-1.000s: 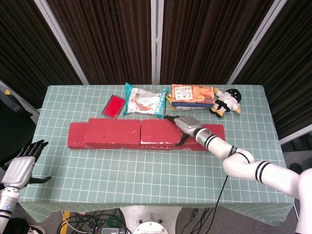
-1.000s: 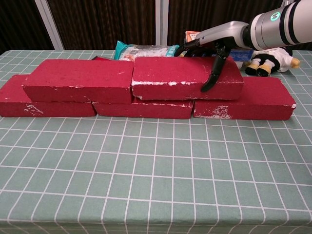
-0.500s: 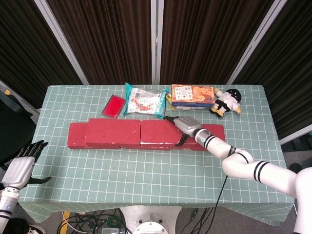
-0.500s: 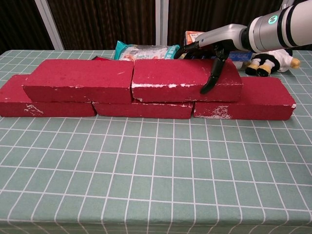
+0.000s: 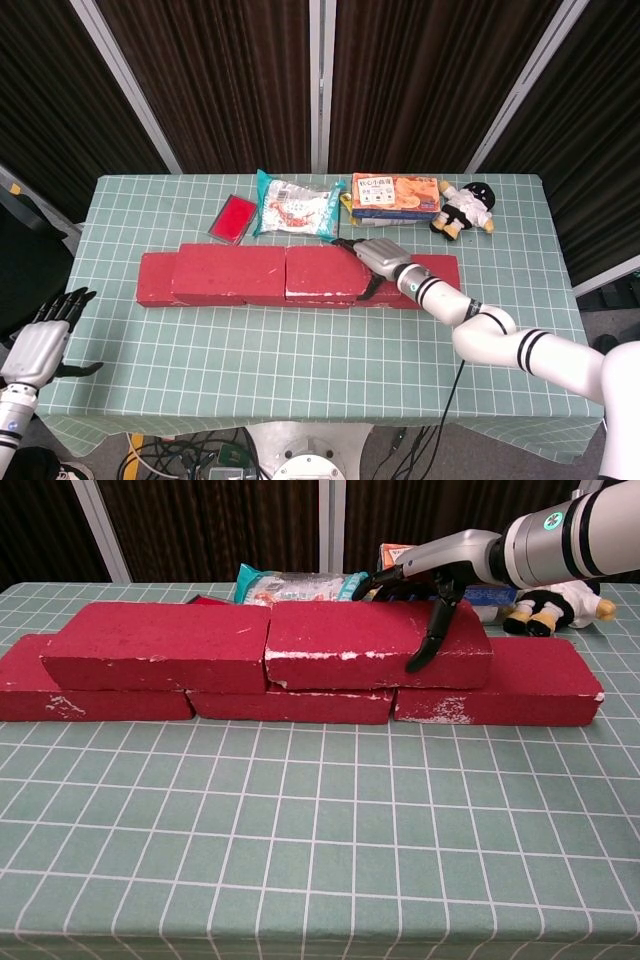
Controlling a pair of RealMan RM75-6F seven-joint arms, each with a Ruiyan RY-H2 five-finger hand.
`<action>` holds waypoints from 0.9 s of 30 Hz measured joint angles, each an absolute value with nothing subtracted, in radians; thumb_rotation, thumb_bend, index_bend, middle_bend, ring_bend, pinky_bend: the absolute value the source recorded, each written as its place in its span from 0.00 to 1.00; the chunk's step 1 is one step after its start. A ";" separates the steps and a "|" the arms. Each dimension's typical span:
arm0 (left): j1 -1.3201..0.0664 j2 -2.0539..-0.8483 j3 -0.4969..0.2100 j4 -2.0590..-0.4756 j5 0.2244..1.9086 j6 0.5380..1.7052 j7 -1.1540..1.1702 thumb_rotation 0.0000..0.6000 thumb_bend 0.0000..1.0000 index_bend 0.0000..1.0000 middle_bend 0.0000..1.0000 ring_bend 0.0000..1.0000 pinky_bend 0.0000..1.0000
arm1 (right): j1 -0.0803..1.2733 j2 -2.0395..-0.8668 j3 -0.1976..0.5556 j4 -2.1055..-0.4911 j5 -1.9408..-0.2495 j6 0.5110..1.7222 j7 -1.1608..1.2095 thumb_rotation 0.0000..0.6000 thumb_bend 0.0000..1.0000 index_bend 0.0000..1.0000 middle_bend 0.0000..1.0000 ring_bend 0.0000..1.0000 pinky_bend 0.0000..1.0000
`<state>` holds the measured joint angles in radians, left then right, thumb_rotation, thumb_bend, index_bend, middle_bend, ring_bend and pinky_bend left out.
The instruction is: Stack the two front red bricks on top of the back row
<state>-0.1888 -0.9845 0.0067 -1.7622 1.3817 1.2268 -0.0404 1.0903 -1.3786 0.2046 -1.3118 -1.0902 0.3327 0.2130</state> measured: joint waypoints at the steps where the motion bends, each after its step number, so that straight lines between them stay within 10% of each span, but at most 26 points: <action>1: -0.190 -0.984 0.005 -1.764 1.382 1.227 -0.040 1.00 0.01 0.00 0.00 0.00 0.00 | 1.091 -1.379 0.204 -1.311 -1.089 0.333 0.212 1.00 0.11 0.00 0.17 0.11 0.21; 27: -0.192 -0.979 0.007 -1.756 1.386 1.216 -0.066 1.00 0.01 0.00 0.00 0.00 0.00 | 1.107 -1.382 0.180 -1.318 -1.038 0.348 0.181 1.00 0.11 0.00 0.14 0.08 0.19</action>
<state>-0.1925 -0.9793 0.0068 -1.7560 1.3857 1.2158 -0.0662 1.1066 -1.3823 0.1795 -1.3178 -1.0380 0.3480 0.1813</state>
